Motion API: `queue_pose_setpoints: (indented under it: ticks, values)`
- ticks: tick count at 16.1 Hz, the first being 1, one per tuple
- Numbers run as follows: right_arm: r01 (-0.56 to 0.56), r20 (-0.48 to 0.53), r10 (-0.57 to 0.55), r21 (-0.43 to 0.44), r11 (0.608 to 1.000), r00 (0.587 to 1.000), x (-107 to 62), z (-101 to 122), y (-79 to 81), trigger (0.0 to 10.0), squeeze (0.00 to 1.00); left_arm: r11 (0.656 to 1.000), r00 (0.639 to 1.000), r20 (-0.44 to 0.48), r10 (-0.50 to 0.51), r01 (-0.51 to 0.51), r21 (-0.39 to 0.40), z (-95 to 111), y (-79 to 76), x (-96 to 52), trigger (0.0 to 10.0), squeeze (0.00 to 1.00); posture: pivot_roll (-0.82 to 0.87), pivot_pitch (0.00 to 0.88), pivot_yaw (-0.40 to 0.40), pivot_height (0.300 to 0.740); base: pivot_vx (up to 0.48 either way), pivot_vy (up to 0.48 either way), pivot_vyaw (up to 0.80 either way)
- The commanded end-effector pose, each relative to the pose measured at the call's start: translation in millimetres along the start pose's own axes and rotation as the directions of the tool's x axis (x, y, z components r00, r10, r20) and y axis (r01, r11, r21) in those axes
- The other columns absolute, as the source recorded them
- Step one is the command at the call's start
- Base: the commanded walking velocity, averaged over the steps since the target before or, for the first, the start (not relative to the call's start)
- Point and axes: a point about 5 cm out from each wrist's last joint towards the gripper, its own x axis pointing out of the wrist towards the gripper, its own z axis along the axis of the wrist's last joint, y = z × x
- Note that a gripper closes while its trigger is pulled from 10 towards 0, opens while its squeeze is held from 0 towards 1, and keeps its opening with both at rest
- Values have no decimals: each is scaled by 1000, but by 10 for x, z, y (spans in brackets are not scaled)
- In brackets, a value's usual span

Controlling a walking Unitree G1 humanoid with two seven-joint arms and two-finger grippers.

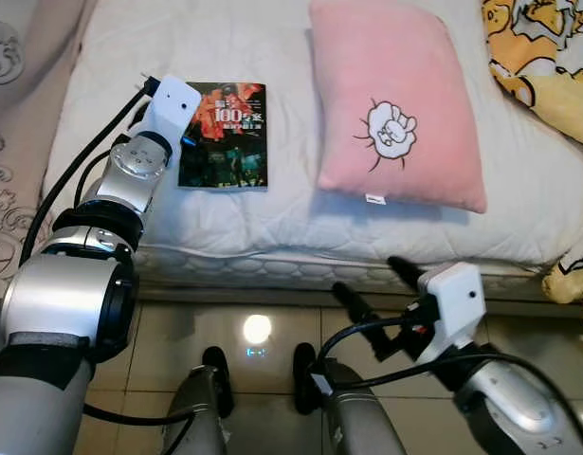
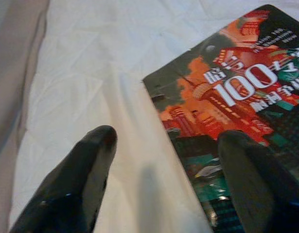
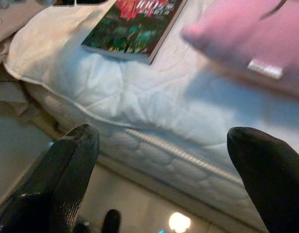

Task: Clean up the room

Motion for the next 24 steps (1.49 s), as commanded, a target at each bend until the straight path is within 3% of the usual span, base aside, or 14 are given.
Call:
queue_pose_setpoints:
  ticks: [1, 3, 4, 6, 7, 10, 11, 12, 14, 18, 21, 24]
  values:
    - [-10, 7, 10, 35, 999, 1000, 17, -53, -25, 10000, 0, 1000, 1000, 23, 15, -15, -28, 67, 47, 9, 10000, 1000, -335, 282, -66, 740, 0, 0, 0]
    - [-25, 50, 23, 37, 999, 998, 148, -2, -35, 10000, 0, 996, 998, 55, 7, -2, -90, 96, 51, 7, 10000, 1000, -303, 261, -61, 740, 0, 0, 0]
    - [-39, 67, 38, 14, 999, 997, 235, 8, -30, 10000, 0, 987, 998, 65, -20, 30, -157, 51, -37, 1, 10000, 1000, -270, 243, -60, 740, 0, 0, 0]
    - [-40, 78, 40, 2, 999, 996, 302, 11, -39, 10000, 0, 974, 995, 76, -64, 79, -211, -6, -157, -11, 10000, 1000, -254, 226, -56, 740, 0, 0, 0]
    - [-19, 88, 21, -30, 999, 996, 362, 15, -68, 10000, 0, 958, 990, 102, -97, 120, -259, -85, -278, -40, 10000, 0, -235, 198, -47, 740, 0, 0, 0]
    - [132, 147, -119, -85, 988, 982, 445, 97, -238, 10000, 0, 834, 980, 192, -56, 152, -530, -186, -398, -112, 10000, 0, -199, 145, -35, 740, 0, 0, 0]
    - [213, 198, -190, -102, 972, 962, 446, 161, -334, 10000, 0, 800, 977, 211, -11, 136, -585, -270, -429, -177, 10000, 0, -182, 124, -31, 740, 0, 0, 0]
    - [267, 230, -235, -121, 956, 944, 460, 188, -401, 10000, 0, 791, 978, 210, 21, 112, -602, -350, -430, -235, 10000, 0, -162, 107, -25, 740, 0, 0, 0]
    - [358, 287, -300, -179, 916, 910, 464, 188, -530, 10000, 0, 827, 982, 165, 98, 12, -561, -557, -400, -420, 10000, 0, -134, 75, -14, 740, 0, 0, 0]
    - [387, 280, -339, -136, 912, 898, 575, 53, -574, 10000, 0, 798, 949, 302, 88, 115, -592, -372, -468, -763, 10000, 0, -96, 41, -17, 740, 201, -294, 0]
    - [407, 266, -371, -95, 908, 890, 667, 35, -625, 10000, 0, 805, 948, 308, 76, 124, -580, -329, -539, -766, 10000, 0, -112, 53, -30, 740, 275, -390, 0]
    - [401, 278, -358, -115, 909, 891, 695, 66, -627, 10000, 0, 814, 944, 331, -6, 197, -547, -287, -675, -817, 10000, 0, -125, 48, -24, 740, 277, -389, 0]
